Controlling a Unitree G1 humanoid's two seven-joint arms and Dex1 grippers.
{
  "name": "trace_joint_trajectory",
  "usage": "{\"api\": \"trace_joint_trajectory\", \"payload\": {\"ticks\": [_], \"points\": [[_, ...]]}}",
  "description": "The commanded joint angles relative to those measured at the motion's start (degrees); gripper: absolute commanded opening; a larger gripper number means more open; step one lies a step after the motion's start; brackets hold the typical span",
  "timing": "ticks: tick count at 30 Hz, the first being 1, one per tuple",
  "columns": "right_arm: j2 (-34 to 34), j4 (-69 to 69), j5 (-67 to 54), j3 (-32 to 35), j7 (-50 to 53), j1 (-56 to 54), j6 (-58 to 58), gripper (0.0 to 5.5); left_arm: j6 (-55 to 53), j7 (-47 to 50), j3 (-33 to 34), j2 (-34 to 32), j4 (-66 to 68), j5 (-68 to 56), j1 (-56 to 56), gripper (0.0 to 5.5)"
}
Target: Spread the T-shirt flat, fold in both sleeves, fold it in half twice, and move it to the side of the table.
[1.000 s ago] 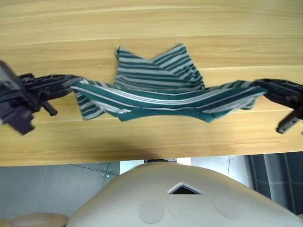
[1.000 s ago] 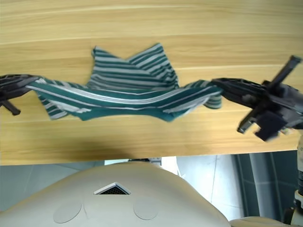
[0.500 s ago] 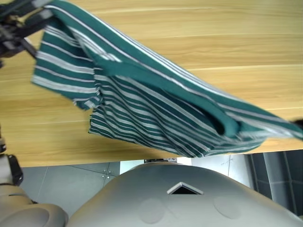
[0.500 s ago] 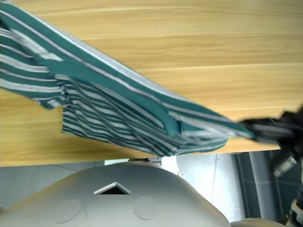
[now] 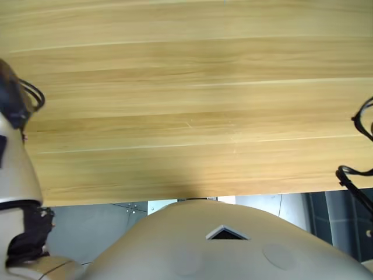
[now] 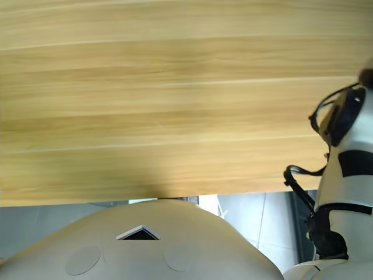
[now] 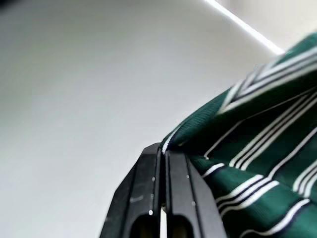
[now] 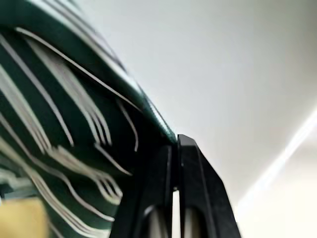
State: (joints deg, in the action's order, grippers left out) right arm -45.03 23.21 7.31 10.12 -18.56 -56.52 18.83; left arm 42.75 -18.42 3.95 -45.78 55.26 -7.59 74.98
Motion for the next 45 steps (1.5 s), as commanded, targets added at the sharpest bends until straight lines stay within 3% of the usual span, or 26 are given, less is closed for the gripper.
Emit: {"api": "trace_joint_trajectory", "payload": {"ticks": [1,4,7,20,25,27,35,41,45], "points": [[-1.91,-12.96,0.06,2.27,-7.01,39.30,4.03,0.03,17.04,-12.08,-3.45,-1.64,-10.38,-2.24,-29.03,0.00],[-3.50,-10.19,-0.43,-7.77,-16.29,51.65,8.37,0.03,17.67,-25.81,-15.55,0.70,-12.74,-3.55,-48.73,0.00],[-4.84,-13.00,-2.57,-11.55,-22.68,55.71,10.27,0.03,19.66,-31.34,-21.24,0.05,-11.99,-0.10,-57.35,0.00],[-9.96,-20.46,-14.26,-8.26,-35.06,64.87,14.46,0.03,17.37,-36.27,-22.24,-3.00,-26.90,5.35,-67.12,0.00],[-10.48,-21.33,-9.76,-15.16,-40.62,67.07,11.72,0.03,14.06,-37.22,-24.20,-7.53,-28.93,16.82,-71.17,0.00],[-9.52,-21.72,-5.88,-19.42,-41.86,67.37,10.44,0.46,13.07,-38.12,-26.02,-8.43,-30.17,20.43,-72.61,0.00],[-8.73,-20.57,-0.50,-27.44,-43.92,64.84,8.80,1.84,9.76,-36.39,-25.35,-12.25,-36.17,19.04,-78.46,1.32],[-12.04,-26.02,-5.17,-26.45,-44.30,69.61,9.67,2.70,8.56,-37.70,-24.78,-15.32,-40.97,12.66,-81.50,2.14],[-15.92,-31.57,-11.01,-21.99,-44.26,74.50,13.03,3.23,9.65,-36.08,-21.22,-15.31,-43.00,5.04,-81.27,2.71]]}}
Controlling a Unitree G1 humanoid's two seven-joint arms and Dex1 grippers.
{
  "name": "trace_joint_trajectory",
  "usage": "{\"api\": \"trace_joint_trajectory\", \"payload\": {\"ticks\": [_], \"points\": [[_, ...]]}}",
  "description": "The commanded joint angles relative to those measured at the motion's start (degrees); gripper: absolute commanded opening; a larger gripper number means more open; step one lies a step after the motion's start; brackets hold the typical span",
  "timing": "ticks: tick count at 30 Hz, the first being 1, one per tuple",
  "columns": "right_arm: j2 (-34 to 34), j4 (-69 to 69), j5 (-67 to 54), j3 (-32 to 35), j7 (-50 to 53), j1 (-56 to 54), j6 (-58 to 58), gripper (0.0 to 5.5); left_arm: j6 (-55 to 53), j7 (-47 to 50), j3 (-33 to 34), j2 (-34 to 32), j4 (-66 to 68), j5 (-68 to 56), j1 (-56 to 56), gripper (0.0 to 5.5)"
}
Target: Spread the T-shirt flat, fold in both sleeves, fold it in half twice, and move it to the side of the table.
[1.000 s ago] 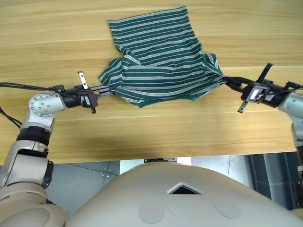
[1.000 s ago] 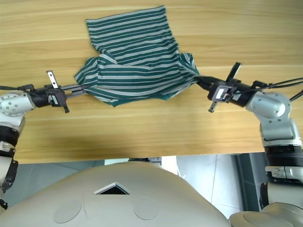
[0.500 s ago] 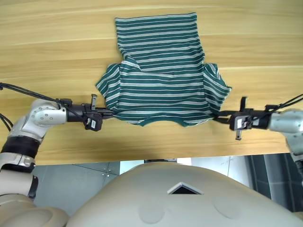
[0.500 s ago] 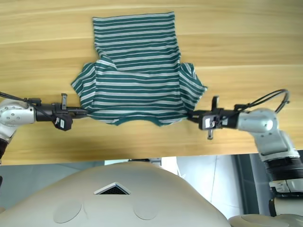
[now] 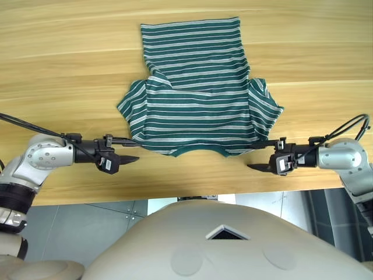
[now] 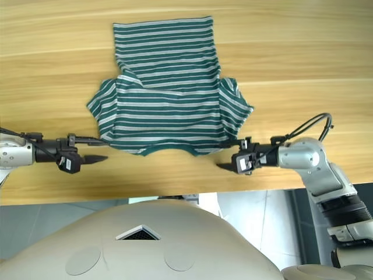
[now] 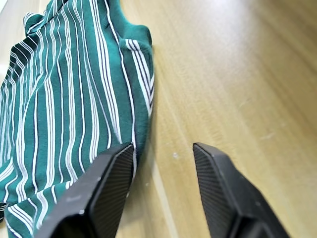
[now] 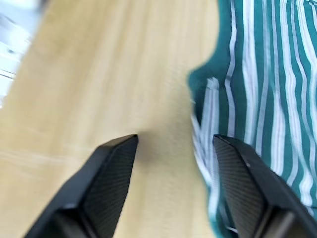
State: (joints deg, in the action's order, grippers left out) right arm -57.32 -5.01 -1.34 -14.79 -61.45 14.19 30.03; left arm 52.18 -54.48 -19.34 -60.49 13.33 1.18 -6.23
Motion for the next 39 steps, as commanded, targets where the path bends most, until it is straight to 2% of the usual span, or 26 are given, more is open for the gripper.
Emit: {"api": "trace_joint_trajectory", "payload": {"ticks": [1,2,4,6,10,14,19,22,27,30,34,39], "points": [[-4.68,-5.21,-5.30,5.07,-1.56,4.93,3.42,3.23,0.06,-0.62,3.05,-0.40,-2.50,-9.05,0.46,2.87],[-4.84,-7.86,-10.49,7.90,-1.48,5.82,4.61,3.23,0.20,-0.62,4.49,0.61,-4.01,-15.09,1.60,2.94],[-2.83,-10.64,-17.56,12.38,1.16,3.88,1.85,2.86,-2.09,-0.94,7.51,3.44,-5.03,-24.72,4.85,2.58],[0.11,-7.25,-13.46,13.22,5.54,-1.05,-1.86,2.51,-3.36,-1.13,9.61,5.86,-1.00,-25.89,8.69,2.25],[4.98,-0.96,-5.27,14.12,12.88,-7.76,-3.82,1.67,0.18,5.27,10.99,9.19,11.38,-6.33,16.12,1.46],[6.19,4.72,4.60,14.14,19.02,-11.76,-4.71,0.98,0.85,14.20,9.68,9.36,17.88,13.10,19.64,0.81],[7.72,10.79,12.22,12.18,22.93,-15.21,-5.24,0.09,1.28,21.20,6.90,8.60,23.38,25.68,22.39,0.02],[8.14,14.04,15.88,10.61,24.40,-16.59,-5.31,0.01,1.03,24.55,5.08,8.59,26.08,30.66,24.17,0.00],[9.03,20.86,20.69,7.63,26.18,-20.21,-6.59,0.01,3.97,19.77,3.74,7.47,24.94,24.92,23.41,0.00],[9.76,22.63,22.87,5.78,26.62,-21.34,-6.55,0.01,5.73,12.96,0.87,8.47,24.97,18.77,23.58,0.00],[10.00,22.88,23.36,5.11,27.07,-21.53,-6.45,0.01,6.10,6.83,-2.87,8.92,24.66,17.37,24.54,0.00],[9.69,21.82,23.21,4.65,26.65,-20.90,-6.61,0.01,5.40,1.64,-7.58,8.41,23.84,22.08,25.82,0.00]]}}
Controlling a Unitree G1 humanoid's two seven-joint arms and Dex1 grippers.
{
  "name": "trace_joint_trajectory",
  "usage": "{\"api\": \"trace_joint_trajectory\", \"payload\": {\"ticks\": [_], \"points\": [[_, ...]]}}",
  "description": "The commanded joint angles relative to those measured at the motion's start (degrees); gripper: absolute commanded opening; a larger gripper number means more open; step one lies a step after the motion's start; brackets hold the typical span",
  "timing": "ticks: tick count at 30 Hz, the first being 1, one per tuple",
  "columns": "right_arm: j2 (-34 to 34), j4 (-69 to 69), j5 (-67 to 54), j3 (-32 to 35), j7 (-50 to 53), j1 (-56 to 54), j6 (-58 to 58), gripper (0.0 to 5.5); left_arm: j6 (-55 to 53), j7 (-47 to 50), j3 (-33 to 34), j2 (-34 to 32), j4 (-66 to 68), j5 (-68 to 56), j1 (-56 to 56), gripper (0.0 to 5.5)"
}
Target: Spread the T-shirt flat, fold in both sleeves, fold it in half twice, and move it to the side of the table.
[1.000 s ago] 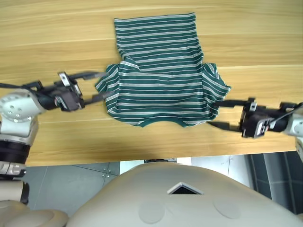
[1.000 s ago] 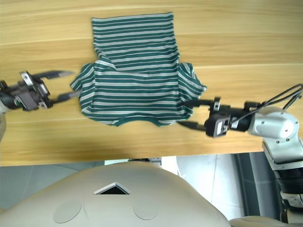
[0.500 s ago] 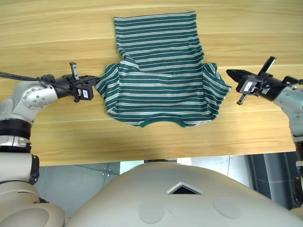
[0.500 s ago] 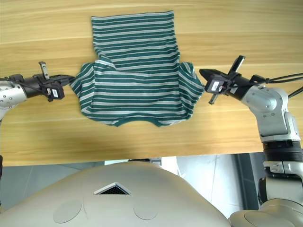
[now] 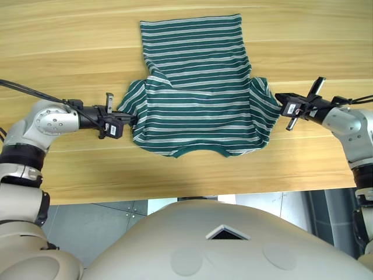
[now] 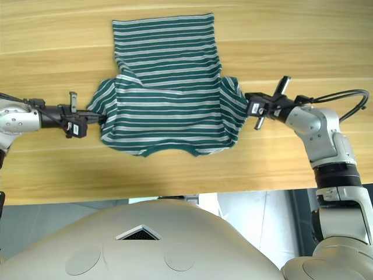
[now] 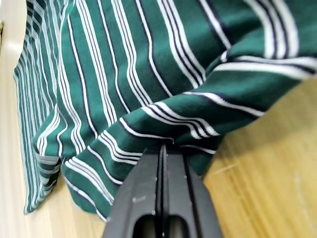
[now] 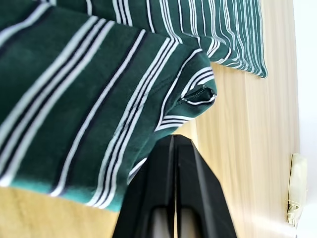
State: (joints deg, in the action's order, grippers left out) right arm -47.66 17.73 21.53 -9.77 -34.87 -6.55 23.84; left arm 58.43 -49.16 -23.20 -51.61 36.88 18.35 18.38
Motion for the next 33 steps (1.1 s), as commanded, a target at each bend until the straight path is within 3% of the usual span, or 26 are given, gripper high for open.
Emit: {"api": "trace_joint_trajectory", "payload": {"ticks": [1,7,23,33], "points": [[0.03,-1.12,0.29,-0.38,0.06,0.02,-0.49,0.01,-1.05,-3.55,-4.52,-0.46,1.00,6.81,1.94,0.00],[-0.14,-1.09,0.96,-0.60,0.45,-0.06,-0.88,0.01,-0.88,-3.51,-6.83,-4.45,-1.34,11.06,-0.63,0.00],[-0.66,-4.32,0.79,0.15,0.11,0.09,-2.20,0.01,-5.56,8.36,0.38,-4.90,-9.83,7.65,-5.78,0.00],[-2.11,-7.50,-0.24,1.79,-0.54,2.53,-3.21,0.01,-8.87,6.88,0.08,-7.52,-11.93,9.27,-10.26,0.00]]}}
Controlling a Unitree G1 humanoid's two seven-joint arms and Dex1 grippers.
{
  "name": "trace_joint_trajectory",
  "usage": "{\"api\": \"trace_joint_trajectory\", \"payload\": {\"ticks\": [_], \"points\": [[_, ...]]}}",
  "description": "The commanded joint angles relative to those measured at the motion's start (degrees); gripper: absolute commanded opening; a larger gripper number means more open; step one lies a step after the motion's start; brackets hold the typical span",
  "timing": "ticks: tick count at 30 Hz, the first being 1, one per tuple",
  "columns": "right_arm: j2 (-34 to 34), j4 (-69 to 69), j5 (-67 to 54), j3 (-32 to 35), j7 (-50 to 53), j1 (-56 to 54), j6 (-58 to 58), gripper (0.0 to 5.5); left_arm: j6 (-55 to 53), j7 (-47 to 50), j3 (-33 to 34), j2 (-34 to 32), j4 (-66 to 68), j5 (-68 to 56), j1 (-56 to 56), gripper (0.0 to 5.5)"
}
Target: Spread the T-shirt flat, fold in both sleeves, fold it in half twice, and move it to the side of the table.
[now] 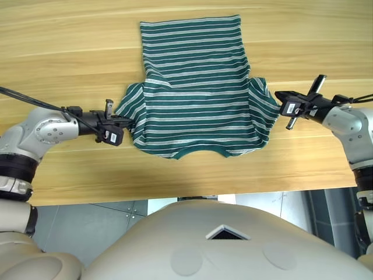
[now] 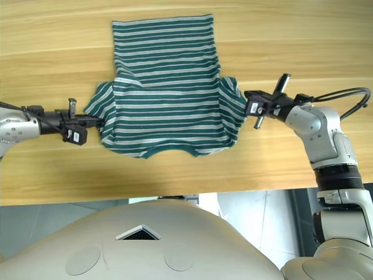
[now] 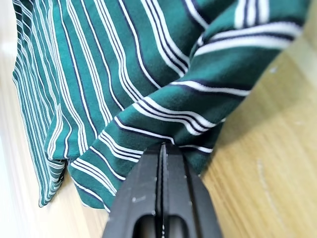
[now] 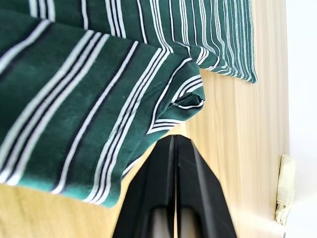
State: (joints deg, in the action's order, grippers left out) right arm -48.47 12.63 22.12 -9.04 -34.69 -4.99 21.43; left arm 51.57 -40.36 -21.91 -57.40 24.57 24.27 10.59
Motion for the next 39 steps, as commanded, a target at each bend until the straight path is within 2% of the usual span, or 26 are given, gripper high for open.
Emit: {"api": "trace_joint_trajectory", "payload": {"ticks": [1,18,26,35,39], "points": [[-1.40,-2.93,-0.91,1.23,-0.76,1.53,-0.93,0.01,-2.38,-1.94,-1.14,-1.89,0.01,3.50,-2.45,0.00],[-1.55,-3.40,-1.50,2.66,-0.69,3.55,-1.70,0.01,-6.19,-1.46,2.23,-4.80,-6.96,0.98,-8.67,0.00],[-1.18,-2.98,-1.37,2.38,-0.47,3.61,-1.59,0.01,-6.89,0.46,7.03,-6.19,-10.67,-1.72,-10.23,0.00],[-0.97,-3.07,-1.27,2.54,0.12,3.90,-1.54,0.01,-4.43,1.50,13.21,-5.40,-11.67,-10.67,-6.87,0.00],[-0.93,-3.04,-1.27,2.69,0.43,4.19,-1.52,0.00,-4.49,2.19,13.48,-7.66,-4.72,-6.47,-7.70,0.85]]}}
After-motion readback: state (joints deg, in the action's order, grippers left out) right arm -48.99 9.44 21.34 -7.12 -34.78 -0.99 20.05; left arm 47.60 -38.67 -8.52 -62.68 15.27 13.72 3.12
